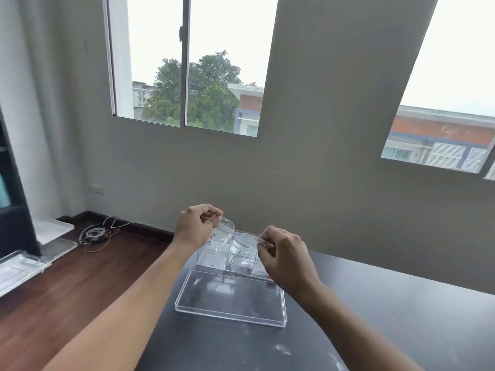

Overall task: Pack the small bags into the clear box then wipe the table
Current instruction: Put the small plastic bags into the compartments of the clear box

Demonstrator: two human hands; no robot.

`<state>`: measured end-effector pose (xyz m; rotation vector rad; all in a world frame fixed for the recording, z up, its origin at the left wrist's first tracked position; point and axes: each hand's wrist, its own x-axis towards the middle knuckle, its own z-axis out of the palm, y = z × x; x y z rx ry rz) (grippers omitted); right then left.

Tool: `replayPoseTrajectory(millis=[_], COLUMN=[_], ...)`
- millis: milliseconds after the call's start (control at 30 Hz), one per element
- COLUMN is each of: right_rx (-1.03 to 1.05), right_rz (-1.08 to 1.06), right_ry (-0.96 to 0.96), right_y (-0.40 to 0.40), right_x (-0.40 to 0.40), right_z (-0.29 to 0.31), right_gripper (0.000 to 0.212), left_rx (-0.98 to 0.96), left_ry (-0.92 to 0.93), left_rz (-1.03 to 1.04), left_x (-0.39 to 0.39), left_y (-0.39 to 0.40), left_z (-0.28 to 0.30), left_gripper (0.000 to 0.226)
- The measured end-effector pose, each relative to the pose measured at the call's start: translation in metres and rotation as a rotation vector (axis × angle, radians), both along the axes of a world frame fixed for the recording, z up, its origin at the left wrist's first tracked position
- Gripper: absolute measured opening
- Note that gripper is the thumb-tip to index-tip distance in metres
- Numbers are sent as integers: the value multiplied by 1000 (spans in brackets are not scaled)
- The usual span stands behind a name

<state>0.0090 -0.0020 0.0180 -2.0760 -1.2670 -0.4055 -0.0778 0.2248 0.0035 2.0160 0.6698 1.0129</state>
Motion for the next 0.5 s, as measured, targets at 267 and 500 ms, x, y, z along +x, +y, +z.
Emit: replayPoseTrajectory(millis=[267, 500], right_rx=[38, 142], right_rz=[5, -14], right_ry=[47, 131], right_y=[13, 23], right_x=[11, 10], right_z=[-12, -19], right_gripper=[12, 12], left_rx=[72, 715], left_ry=[-29, 231], left_rz=[106, -49], left_x=[11, -28], left_y=[2, 0], left_z=[-25, -19], left_gripper=[13, 24])
